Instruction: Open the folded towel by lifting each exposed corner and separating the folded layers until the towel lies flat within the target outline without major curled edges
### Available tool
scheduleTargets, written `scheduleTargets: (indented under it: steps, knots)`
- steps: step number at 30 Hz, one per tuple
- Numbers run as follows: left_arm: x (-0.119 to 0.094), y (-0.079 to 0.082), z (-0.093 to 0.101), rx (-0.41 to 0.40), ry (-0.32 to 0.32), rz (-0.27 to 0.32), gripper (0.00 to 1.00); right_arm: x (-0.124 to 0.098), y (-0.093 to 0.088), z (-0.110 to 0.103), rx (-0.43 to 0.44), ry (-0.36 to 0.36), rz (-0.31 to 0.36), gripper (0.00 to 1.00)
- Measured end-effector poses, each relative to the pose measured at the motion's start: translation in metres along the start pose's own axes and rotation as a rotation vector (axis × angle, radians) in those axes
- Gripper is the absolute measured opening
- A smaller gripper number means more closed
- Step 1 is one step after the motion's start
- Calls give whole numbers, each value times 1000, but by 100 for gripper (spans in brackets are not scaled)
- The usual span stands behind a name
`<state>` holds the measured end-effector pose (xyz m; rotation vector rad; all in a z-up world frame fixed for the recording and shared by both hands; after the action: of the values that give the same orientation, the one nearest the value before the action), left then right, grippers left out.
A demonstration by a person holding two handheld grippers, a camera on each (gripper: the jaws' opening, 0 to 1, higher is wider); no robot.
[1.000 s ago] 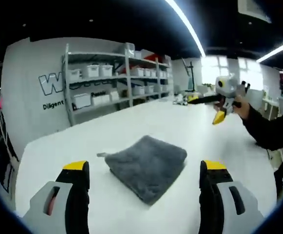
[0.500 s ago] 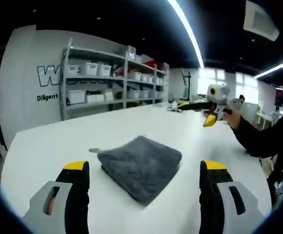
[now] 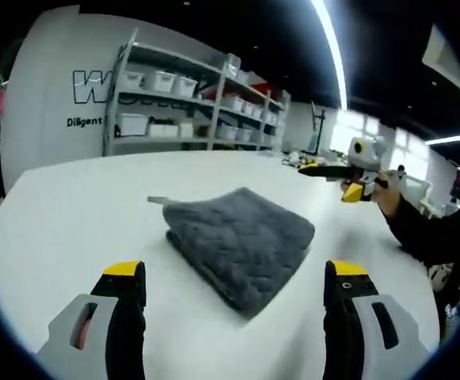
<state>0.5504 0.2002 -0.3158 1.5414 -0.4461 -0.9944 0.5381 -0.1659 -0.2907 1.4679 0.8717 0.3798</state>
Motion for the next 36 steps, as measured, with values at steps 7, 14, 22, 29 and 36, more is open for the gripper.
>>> scheduleTargets:
  steps: [7, 14, 22, 29, 36]
  knots:
    - [11, -7, 9, 19, -19, -18, 88, 10, -10, -6, -7, 25, -19, 89]
    - [21, -13, 6, -5, -59, -26, 85, 21, -17, -9, 15, 40, -28, 81]
    - [21, -17, 28, -8, -48, -19, 77, 31, -24, -12, 31, 66, -57, 81]
    - [23, -20, 20, 14, -72, -23, 56, 40, -35, -13, 43, 70, -89, 76]
    - [29, -24, 27, 29, -99, -44, 47, 45, -43, -17, 56, 99, -113, 64]
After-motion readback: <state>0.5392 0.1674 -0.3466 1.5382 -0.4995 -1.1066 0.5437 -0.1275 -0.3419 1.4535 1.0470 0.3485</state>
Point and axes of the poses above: the point that each gripper's makers call its tool centre point, and the gripper's own axes: x roughly forward along the fingers, z roughly to its right, y roughly out of its top, the point moved 10 cm from there along -x, roughly backward along the fingers, and after that the axes turned 8 degrees about x, right-handed, at the moved point
